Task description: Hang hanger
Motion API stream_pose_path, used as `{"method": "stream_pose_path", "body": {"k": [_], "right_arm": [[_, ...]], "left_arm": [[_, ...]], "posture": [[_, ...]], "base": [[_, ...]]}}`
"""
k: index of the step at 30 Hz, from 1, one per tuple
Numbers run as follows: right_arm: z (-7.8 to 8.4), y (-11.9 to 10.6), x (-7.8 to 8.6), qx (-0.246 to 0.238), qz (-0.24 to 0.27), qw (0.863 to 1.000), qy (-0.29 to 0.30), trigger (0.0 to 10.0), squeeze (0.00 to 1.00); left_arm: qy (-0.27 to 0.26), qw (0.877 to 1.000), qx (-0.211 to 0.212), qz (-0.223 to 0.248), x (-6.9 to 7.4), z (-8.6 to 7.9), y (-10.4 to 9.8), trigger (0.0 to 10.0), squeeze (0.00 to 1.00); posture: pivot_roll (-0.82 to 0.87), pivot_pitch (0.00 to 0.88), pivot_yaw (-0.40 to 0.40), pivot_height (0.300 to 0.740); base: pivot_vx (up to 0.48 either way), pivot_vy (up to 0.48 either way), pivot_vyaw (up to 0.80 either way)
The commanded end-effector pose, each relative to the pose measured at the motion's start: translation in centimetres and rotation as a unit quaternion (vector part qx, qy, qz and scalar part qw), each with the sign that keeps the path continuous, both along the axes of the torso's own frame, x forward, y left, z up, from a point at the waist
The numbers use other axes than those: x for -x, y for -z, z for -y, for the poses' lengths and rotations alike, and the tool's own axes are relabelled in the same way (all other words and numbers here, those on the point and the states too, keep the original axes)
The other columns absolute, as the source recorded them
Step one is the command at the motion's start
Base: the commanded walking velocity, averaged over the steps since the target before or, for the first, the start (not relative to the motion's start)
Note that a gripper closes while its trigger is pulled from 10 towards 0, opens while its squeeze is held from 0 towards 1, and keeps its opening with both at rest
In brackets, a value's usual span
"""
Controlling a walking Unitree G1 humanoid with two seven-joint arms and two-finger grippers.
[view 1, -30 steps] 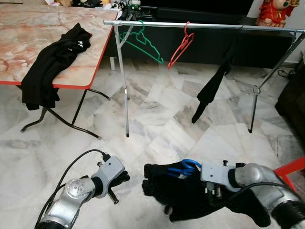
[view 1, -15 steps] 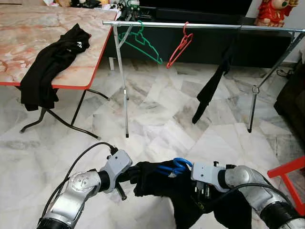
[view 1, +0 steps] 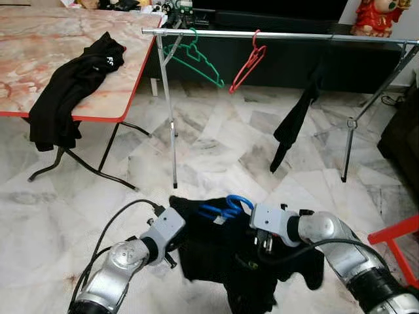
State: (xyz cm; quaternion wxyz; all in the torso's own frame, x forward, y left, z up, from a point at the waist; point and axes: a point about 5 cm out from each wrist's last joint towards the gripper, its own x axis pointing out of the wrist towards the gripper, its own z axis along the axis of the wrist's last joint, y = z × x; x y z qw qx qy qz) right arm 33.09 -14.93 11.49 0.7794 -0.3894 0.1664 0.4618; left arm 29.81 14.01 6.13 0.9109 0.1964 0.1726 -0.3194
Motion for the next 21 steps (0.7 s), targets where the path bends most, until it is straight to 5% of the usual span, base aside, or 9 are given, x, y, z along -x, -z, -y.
{"method": "stream_pose_path", "body": {"k": [1,13,21], "right_arm": [[-0.4,-1.3,-0.1,-0.021,0.010,1.000,-0.006,0.0,0.00],[-1.0,-1.8,0.3,-0.017,0.013,1.000,-0.016,0.0,0.00],[-0.7,-1.8,0.0,-0.012,0.012,1.000,-0.010,0.0,0.00]], "left_arm": [[-0.026,0.999,-0.025,0.013,-0.4,-0.2,0.4,10.0,1.00],[-0.106,0.990,0.011,0.088,-1.4,-1.6,-1.7,10.0,1.00],[-0.028,0.998,0.013,0.060,0.9,-1.5,-1.5,10.0,1.00]], "posture": [[0.02,0.186,-0.103,0.740],[0.02,0.187,-0.105,0.740],[0.02,0.190,-0.106,0.740]], "base": [[0.000,0.000,0.00],[0.000,0.000,0.00],[0.000,0.000,0.00]]}}
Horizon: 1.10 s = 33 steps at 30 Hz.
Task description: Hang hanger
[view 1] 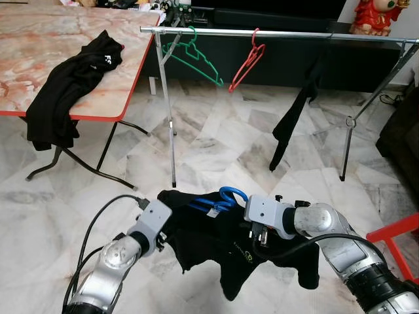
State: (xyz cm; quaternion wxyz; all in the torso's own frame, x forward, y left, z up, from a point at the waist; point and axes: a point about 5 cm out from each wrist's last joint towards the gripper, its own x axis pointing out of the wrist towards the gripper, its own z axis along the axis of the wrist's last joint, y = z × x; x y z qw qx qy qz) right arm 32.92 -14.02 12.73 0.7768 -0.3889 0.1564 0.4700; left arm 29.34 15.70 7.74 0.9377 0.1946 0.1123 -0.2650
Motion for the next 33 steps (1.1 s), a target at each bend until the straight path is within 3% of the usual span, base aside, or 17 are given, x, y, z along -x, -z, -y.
{"method": "stream_pose_path", "body": {"k": [1,6,7,15,24,26,27,28,29,33], "right_arm": [[0.2,-0.5,-0.2,-0.007,0.009,1.000,0.003,0.0,0.00],[0.2,-0.6,-0.3,-0.007,0.010,1.000,0.004,0.0,0.00],[0.0,-0.7,-0.2,-0.009,0.011,1.000,0.001,0.0,0.00],[0.0,-0.9,-0.2,-0.011,0.014,1.000,0.000,0.0,0.00],[-0.5,-1.5,-0.1,-0.022,0.017,1.000,-0.011,0.0,0.00],[-0.5,-1.6,-0.1,-0.022,0.018,1.000,-0.012,0.0,0.00],[-0.6,-1.6,-0.1,-0.023,0.019,0.999,-0.013,0.0,0.00],[-0.6,-1.7,-0.1,-0.023,0.019,0.999,-0.013,0.0,0.00],[-0.5,-1.8,-0.1,-0.024,0.021,0.999,-0.013,0.0,0.00],[-0.5,-1.8,0.1,-0.025,0.020,0.999,-0.015,0.0,0.00]], "left_arm": [[0.019,1.000,-0.007,-0.012,0.6,-0.1,0.1,10.0,1.00],[-0.012,1.000,-0.013,0.017,0.3,-0.7,-0.2,10.0,1.00],[-0.034,0.999,-0.013,0.032,0.0,-1.0,-0.2,10.0,0.00],[-0.089,0.995,0.016,0.049,-0.7,-0.9,-0.3,10.0,0.00],[-0.097,0.995,-0.011,0.037,-1.4,-0.6,0.9,10.0,0.00],[-0.101,0.994,-0.011,0.032,-1.5,-0.6,1.1,9.4,0.00],[-0.112,0.993,-0.013,0.031,-1.7,-0.6,1.2,4.2,0.00],[-0.116,0.993,-0.013,0.032,-1.8,-0.6,1.2,4.2,0.00],[-0.120,0.992,-0.009,0.033,-1.9,-0.6,1.2,0.0,0.00],[-0.118,0.992,-0.006,0.034,-2.1,-0.5,1.2,0.0,0.00]], "posture": [[0.02,0.190,-0.106,0.740],[0.03,0.190,-0.106,0.740],[0.03,0.188,-0.107,0.740],[0.02,0.187,-0.108,0.740],[0.02,0.182,-0.107,0.740],[0.01,0.181,-0.107,0.740],[0.01,0.182,-0.108,0.740],[0.01,0.182,-0.108,0.740],[0.01,0.184,-0.109,0.740],[0.01,0.186,-0.109,0.740]], "base": [[0.000,0.000,0.00],[0.000,0.000,0.00],[0.000,0.000,0.00],[0.000,0.000,0.00],[0.000,0.000,0.00],[0.000,0.000,0.00],[0.000,0.000,0.00],[0.000,0.000,0.00],[0.000,0.000,0.00],[0.000,0.000,0.00]]}}
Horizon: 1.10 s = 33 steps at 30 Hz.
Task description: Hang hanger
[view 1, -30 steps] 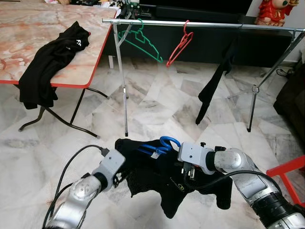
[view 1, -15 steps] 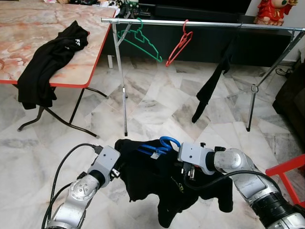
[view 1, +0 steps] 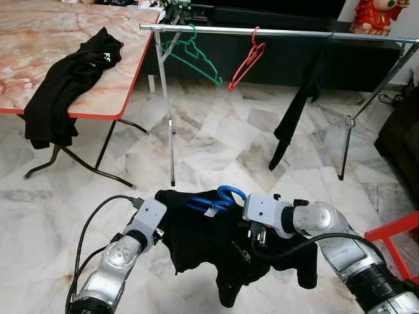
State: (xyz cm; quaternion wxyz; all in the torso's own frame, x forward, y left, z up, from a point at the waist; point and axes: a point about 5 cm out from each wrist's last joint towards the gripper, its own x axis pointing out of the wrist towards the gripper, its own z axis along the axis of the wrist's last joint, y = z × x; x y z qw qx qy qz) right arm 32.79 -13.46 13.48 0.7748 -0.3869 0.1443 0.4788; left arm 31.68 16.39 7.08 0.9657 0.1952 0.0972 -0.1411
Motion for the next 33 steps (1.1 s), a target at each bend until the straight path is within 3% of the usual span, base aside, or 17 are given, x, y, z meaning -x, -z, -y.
{"method": "stream_pose_path", "body": {"k": [1,33], "right_arm": [[0.07,-1.07,-0.02,-0.017,0.015,1.000,-0.003,0.0,0.00],[0.01,-0.91,-0.20,-0.019,0.014,1.000,0.003,0.0,0.00]], "left_arm": [[0.001,1.000,0.000,-0.006,0.12,0.23,0.57,0.0,0.00],[0.005,0.999,0.038,0.028,-0.51,0.57,-0.31,0.0,0.00]], "posture": [[0.01,0.186,-0.109,0.740],[0.02,0.186,-0.111,0.740]], "base": [[0.000,0.000,0.00],[0.000,0.000,0.00]]}}
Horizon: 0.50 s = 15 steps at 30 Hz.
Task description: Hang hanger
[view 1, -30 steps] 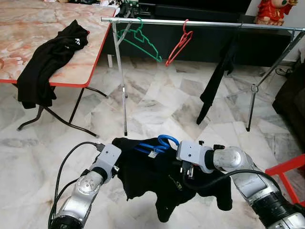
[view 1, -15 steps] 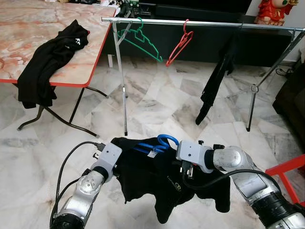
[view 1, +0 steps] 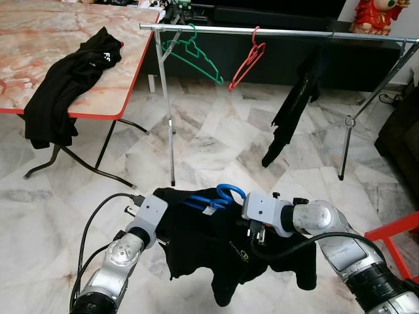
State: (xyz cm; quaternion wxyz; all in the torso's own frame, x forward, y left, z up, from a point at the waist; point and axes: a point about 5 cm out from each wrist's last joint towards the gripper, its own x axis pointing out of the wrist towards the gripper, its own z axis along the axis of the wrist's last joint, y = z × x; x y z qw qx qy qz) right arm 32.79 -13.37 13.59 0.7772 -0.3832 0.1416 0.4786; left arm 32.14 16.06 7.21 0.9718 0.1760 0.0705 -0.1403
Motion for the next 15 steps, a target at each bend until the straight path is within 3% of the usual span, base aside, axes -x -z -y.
{"method": "stream_pose_path", "body": {"k": [1,10,15], "right_arm": [[0.1,-0.8,-0.2,-0.013,0.013,1.000,0.002,0.0,0.00],[0.3,-0.5,-0.3,-0.010,0.012,1.000,0.008,0.0,0.00],[1.1,0.5,-0.3,0.019,-0.002,1.000,0.021,0.0,0.00]], "left_arm": [[0.005,1.000,0.015,0.005,-0.1,0.3,-0.2,0.0,0.00],[0.020,1.000,0.019,0.009,-0.1,0.4,-0.6,0.0,0.00],[0.025,0.999,0.019,0.018,-0.2,0.0,-1.4,0.0,0.00]], "posture": [[0.02,0.186,-0.111,0.740],[0.02,0.185,-0.110,0.740],[0.02,0.187,-0.110,0.740]], "base": [[0.000,0.000,0.00],[0.000,0.000,0.00],[0.000,0.000,0.00]]}}
